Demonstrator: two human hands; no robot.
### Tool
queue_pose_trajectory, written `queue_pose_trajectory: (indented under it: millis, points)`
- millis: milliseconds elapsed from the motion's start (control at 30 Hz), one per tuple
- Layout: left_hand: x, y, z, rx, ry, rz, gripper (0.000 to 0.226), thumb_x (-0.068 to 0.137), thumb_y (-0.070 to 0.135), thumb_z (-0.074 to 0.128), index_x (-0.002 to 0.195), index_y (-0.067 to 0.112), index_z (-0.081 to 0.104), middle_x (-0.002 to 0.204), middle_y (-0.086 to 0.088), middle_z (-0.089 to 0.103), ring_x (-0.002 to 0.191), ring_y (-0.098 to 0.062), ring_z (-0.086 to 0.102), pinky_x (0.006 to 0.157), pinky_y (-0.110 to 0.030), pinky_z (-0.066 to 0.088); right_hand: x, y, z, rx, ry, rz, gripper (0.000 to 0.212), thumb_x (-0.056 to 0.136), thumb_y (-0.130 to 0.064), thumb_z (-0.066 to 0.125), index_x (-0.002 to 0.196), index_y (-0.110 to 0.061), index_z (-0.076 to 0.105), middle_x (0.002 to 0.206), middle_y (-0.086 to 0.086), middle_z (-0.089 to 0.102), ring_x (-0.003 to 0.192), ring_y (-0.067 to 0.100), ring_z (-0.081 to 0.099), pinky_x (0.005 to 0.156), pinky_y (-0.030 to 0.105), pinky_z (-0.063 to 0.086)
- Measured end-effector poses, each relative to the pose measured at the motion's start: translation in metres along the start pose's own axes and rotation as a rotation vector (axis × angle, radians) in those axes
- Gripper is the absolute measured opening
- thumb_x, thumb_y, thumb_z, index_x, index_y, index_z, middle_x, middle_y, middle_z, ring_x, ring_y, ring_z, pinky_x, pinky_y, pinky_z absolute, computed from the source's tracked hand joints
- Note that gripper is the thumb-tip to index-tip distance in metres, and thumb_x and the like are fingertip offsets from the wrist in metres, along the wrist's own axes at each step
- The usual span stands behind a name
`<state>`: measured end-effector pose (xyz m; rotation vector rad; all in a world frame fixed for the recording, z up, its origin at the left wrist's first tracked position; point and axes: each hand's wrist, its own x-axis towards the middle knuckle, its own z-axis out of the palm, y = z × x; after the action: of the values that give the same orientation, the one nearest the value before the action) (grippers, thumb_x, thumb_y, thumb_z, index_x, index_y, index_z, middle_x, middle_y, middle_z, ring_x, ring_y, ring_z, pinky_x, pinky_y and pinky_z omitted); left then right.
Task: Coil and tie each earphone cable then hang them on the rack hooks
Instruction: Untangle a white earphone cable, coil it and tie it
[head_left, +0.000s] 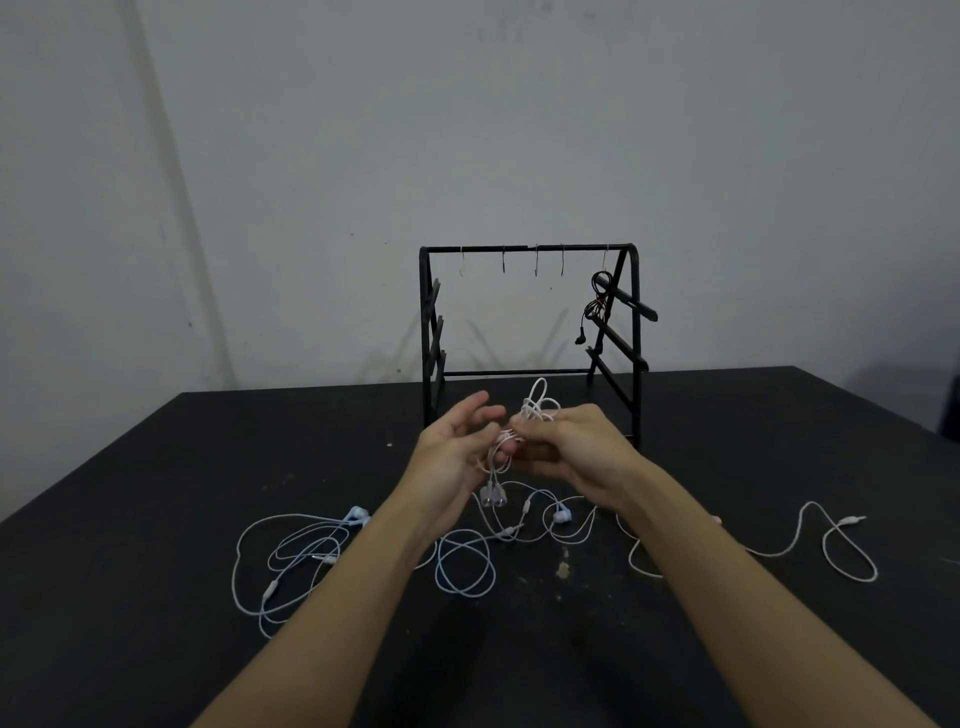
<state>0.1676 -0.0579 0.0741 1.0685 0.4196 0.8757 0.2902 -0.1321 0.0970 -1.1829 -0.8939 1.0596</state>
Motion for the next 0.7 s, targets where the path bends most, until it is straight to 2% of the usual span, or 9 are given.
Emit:
queue_pose_trajectory:
  millis: [100, 167, 267, 333, 433, 500, 600, 700]
  points:
    - [-0.001, 0.001, -0.003, 0.021, -0.020, -0.045, 0.047, 0.090, -0.009, 0.045, 0.135, 0.004, 0.041, 0.119, -0.012, 0.058, 0.070, -0.017, 0.065, 0.058, -0.022, 0.055, -0.001, 0.001, 0.000, -0.020, 0.009, -0.005, 0.013, 0.089, -0.003, 0.057, 0.083, 0.004, 0.066, 0.069, 0.013, 0.069, 0.062, 0.018, 0.068, 0.065, 0.031, 0.059]
    - [-0.002, 0.001, -0.004, 0.082, -0.031, -0.050, 0.047, 0.090, -0.010, 0.044, 0.134, 0.006, 0.040, 0.122, -0.012, 0.056, 0.067, -0.018, 0.067, 0.059, -0.023, 0.056, 0.000, 0.002, -0.001, -0.087, 0.028, -0.001, 0.013, 0.089, -0.004, 0.058, 0.084, 0.004, 0.067, 0.068, 0.013, 0.069, 0.062, 0.019, 0.068, 0.067, 0.032, 0.060]
    - [0.001, -0.004, -0.010, 0.409, -0.041, 0.067, 0.050, 0.088, -0.007, 0.052, 0.135, 0.009, 0.042, 0.117, -0.004, 0.058, 0.081, -0.016, 0.067, 0.079, -0.029, 0.056, 0.000, 0.004, -0.001, -0.215, 0.043, 0.010, 0.016, 0.090, -0.007, 0.057, 0.084, 0.004, 0.067, 0.066, 0.014, 0.069, 0.063, 0.021, 0.069, 0.063, 0.029, 0.059]
    - [-0.001, -0.004, -0.011, 0.680, -0.081, 0.189, 0.051, 0.087, -0.001, 0.057, 0.133, 0.016, 0.046, 0.113, 0.000, 0.061, 0.088, -0.010, 0.066, 0.084, -0.025, 0.053, 0.001, 0.006, 0.001, -0.291, 0.078, -0.001, 0.016, 0.090, -0.007, 0.058, 0.082, 0.004, 0.067, 0.068, 0.016, 0.068, 0.059, 0.020, 0.068, 0.055, 0.023, 0.056]
    - [-0.002, -0.007, -0.009, 1.035, -0.133, 0.392, 0.038, 0.090, 0.008, 0.057, 0.126, 0.018, 0.057, 0.110, -0.001, 0.062, 0.088, -0.009, 0.062, 0.076, -0.008, 0.045, 0.006, 0.009, 0.003, -0.389, 0.162, -0.042, 0.023, 0.088, -0.010, 0.062, 0.067, -0.006, 0.070, 0.062, 0.011, 0.065, 0.055, 0.015, 0.066, 0.055, 0.022, 0.055]
    - [0.000, -0.009, -0.008, 1.183, -0.098, 0.458, 0.037, 0.092, 0.013, 0.054, 0.130, 0.015, 0.054, 0.111, -0.005, 0.065, 0.090, -0.010, 0.060, 0.072, -0.005, 0.042, 0.010, 0.012, 0.005, -0.397, 0.207, -0.042, 0.028, 0.089, -0.012, 0.062, 0.062, -0.011, 0.069, 0.056, 0.006, 0.063, 0.053, 0.013, 0.064, 0.059, 0.025, 0.055]
    - [-0.001, -0.015, -0.004, 1.216, -0.062, 0.445, 0.046, 0.095, 0.012, 0.048, 0.140, 0.011, 0.038, 0.099, -0.012, 0.069, 0.066, -0.002, 0.056, 0.059, -0.005, 0.041, 0.017, 0.016, 0.010, -0.401, 0.263, -0.027, 0.022, 0.089, -0.015, 0.061, 0.069, -0.012, 0.071, 0.058, 0.005, 0.062, 0.059, 0.014, 0.062, 0.065, 0.031, 0.058]
    - [-0.005, -0.020, -0.004, 1.168, 0.026, 0.502, 0.043, 0.095, 0.005, 0.046, 0.137, 0.006, 0.042, 0.091, -0.011, 0.068, 0.061, 0.000, 0.054, 0.057, -0.005, 0.042, 0.020, 0.016, 0.017, -0.325, 0.239, 0.037, 0.012, 0.088, -0.017, 0.063, 0.083, -0.010, 0.071, 0.071, 0.007, 0.065, 0.071, 0.018, 0.064, 0.073, 0.039, 0.059]
